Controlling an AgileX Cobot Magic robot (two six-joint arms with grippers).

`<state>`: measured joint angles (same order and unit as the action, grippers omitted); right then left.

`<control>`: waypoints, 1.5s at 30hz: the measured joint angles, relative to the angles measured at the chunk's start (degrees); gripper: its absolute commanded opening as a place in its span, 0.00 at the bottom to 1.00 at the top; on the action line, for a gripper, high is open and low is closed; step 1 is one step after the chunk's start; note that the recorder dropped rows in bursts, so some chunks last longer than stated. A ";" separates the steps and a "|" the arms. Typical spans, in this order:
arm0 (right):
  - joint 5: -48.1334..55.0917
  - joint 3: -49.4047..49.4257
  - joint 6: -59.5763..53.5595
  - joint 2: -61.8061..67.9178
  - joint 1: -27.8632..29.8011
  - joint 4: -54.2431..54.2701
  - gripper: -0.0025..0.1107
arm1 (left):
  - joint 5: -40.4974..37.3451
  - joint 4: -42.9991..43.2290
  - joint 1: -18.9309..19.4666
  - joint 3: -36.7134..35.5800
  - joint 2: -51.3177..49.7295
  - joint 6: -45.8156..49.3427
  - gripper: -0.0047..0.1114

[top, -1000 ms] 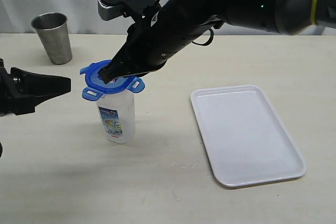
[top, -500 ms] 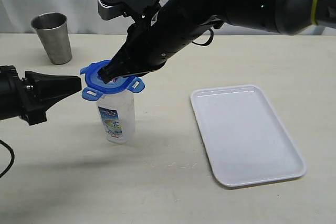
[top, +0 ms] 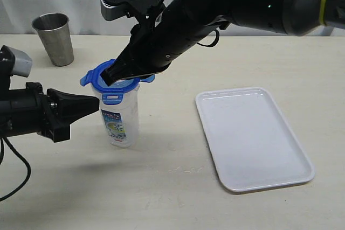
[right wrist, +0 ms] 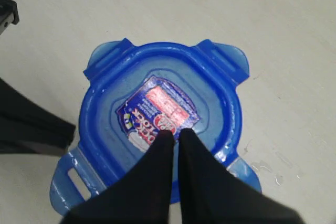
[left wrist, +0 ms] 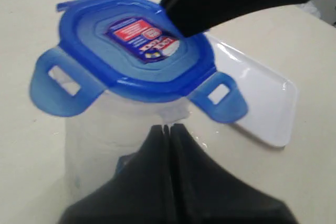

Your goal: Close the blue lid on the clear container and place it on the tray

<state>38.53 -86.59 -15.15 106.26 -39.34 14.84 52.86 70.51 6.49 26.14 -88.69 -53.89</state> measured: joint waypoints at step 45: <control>-7.10 4.66 1.45 0.37 5.53 1.79 0.06 | -8.72 -12.61 -0.03 1.58 -0.55 -0.64 0.04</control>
<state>31.44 -81.93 -13.70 106.63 -33.81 16.63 44.14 57.90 6.45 27.72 -89.24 -54.53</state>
